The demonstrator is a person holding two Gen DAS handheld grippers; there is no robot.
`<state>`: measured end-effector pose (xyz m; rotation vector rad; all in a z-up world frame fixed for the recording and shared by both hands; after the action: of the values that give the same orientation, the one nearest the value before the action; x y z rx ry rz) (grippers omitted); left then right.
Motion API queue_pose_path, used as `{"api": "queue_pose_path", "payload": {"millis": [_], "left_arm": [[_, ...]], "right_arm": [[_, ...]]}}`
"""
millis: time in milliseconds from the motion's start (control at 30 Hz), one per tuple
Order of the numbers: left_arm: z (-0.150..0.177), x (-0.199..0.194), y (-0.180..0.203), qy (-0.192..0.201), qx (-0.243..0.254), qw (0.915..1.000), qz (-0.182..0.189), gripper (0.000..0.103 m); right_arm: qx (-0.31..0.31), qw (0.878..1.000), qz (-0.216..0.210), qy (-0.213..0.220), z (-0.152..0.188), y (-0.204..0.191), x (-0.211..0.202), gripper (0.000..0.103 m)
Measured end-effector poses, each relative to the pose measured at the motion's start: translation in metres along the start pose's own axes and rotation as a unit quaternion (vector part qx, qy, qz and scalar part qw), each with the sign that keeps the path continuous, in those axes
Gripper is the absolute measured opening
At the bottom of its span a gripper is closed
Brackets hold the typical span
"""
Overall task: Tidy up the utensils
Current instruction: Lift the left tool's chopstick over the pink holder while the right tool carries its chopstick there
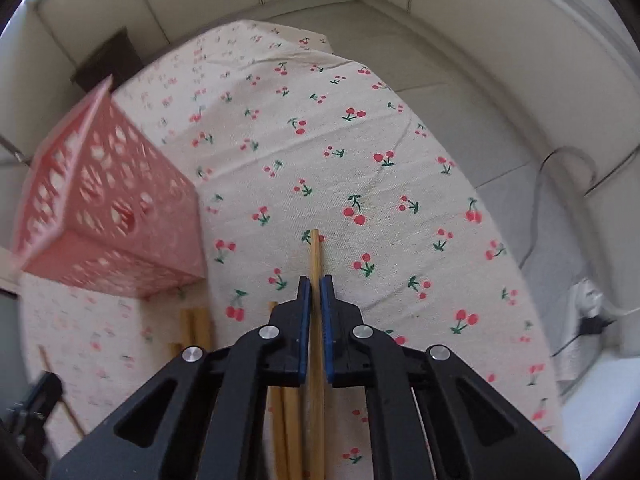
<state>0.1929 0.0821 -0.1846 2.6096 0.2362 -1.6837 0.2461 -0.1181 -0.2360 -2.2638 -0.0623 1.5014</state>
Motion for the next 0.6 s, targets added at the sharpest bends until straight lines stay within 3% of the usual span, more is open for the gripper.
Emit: {"api": "queue_pose_path", "payload": {"millis": [133,600], "left_arm": [[-0.003,-0.018,-0.002,0.027,-0.008,0.9994,0.018,0.005],[-0.005,-0.114,-0.011,0.134,-0.024,0.9879,0.075,0.005]], "right_arm": [[0.02,0.998,-0.06,0.027,-0.008,0.009,-0.035,0.006],[-0.08,0.976,-0.12,0.161,0.012,-0.01,-0.198,0.006]]}}
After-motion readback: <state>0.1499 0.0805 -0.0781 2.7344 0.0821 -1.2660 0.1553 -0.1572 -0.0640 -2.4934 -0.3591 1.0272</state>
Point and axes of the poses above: each gripper's, at about its wrist camera, not at the fingertips, and x roughly the way its jaws point, y to its right, z to its underside, the point moved 5 cm from there along x, roughly the way its jaws point, and after that the axes turned 12 degrees about -z, right-handed, at the moved point
